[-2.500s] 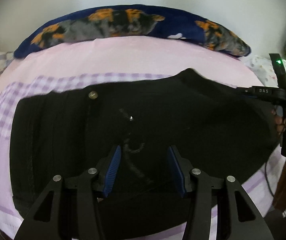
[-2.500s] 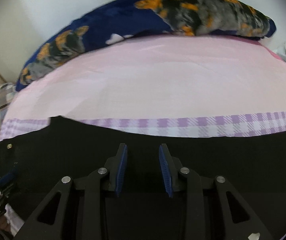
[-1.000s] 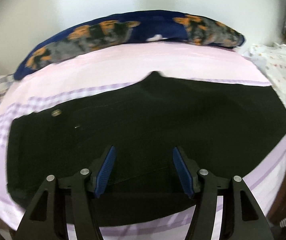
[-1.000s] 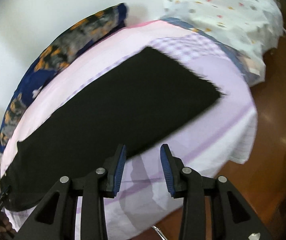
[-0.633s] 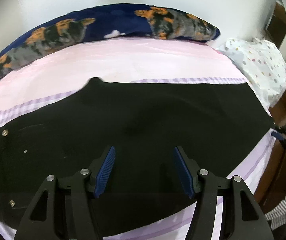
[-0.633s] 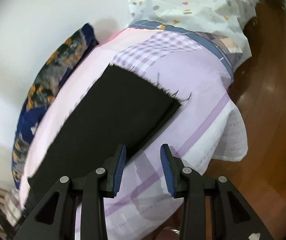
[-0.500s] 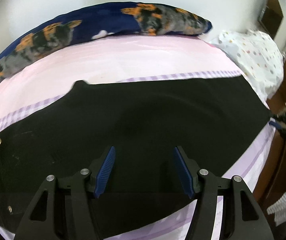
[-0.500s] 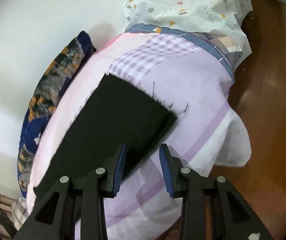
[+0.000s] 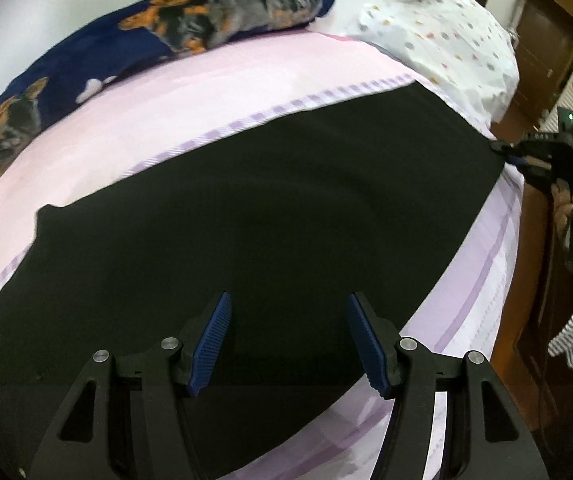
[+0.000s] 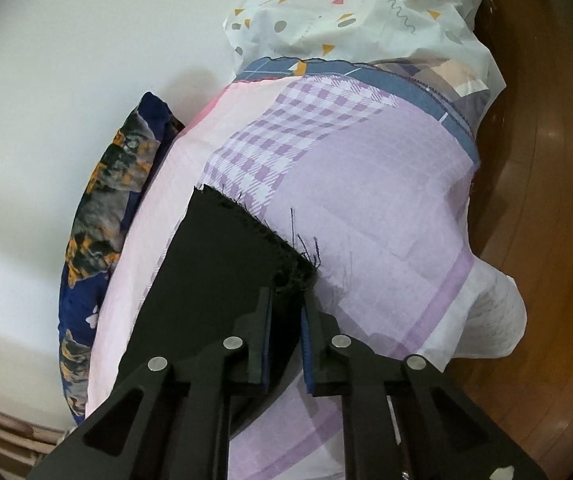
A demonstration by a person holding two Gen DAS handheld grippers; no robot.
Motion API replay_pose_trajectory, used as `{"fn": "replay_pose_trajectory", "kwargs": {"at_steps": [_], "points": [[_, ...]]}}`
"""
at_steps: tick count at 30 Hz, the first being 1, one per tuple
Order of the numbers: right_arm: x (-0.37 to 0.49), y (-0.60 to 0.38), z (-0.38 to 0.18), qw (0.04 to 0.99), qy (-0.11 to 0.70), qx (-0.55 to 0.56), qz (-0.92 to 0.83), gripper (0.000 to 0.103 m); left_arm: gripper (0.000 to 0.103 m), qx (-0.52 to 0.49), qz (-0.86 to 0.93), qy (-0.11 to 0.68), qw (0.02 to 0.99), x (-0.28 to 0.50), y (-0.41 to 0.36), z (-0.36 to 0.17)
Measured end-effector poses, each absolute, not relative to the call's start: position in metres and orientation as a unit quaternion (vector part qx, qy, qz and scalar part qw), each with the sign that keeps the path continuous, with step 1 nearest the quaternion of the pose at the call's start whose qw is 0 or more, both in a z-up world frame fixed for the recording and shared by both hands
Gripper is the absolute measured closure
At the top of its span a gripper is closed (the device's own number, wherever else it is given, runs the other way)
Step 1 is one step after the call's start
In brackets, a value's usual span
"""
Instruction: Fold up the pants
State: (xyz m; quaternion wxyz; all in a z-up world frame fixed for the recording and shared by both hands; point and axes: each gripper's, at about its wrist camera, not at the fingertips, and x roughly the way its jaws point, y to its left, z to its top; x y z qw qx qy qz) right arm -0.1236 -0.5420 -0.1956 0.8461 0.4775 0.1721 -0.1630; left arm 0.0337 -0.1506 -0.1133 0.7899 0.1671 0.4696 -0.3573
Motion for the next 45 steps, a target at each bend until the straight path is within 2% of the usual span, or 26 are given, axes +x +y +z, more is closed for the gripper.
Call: {"fn": "replay_pose_trajectory", "kwargs": {"at_steps": [3,14,26,36,45], "points": [[-0.123,-0.542,-0.194,0.845,0.175,0.478,-0.163,0.092,0.045,0.177,-0.348,0.482,0.784,0.037,-0.156,-0.125],[-0.117,-0.529,-0.167,0.857,0.165,0.469,-0.134,0.093,0.044,0.175,-0.334,0.469,0.799,0.037,-0.158,-0.127],[-0.042,-0.443,-0.117,0.897,0.188,0.4,-0.021,0.094,0.042,0.113,-0.293,0.466,0.827,0.046,-0.113,-0.108],[0.017,-0.32,-0.1,0.906,0.249,0.324,0.112,0.094,0.041,-0.005,-0.236,0.481,0.845,0.064,-0.022,-0.096],[0.037,-0.224,-0.13,0.89,0.341,0.234,0.192,0.093,0.041,-0.075,-0.209,0.483,0.847,0.066,0.031,-0.097]]}}
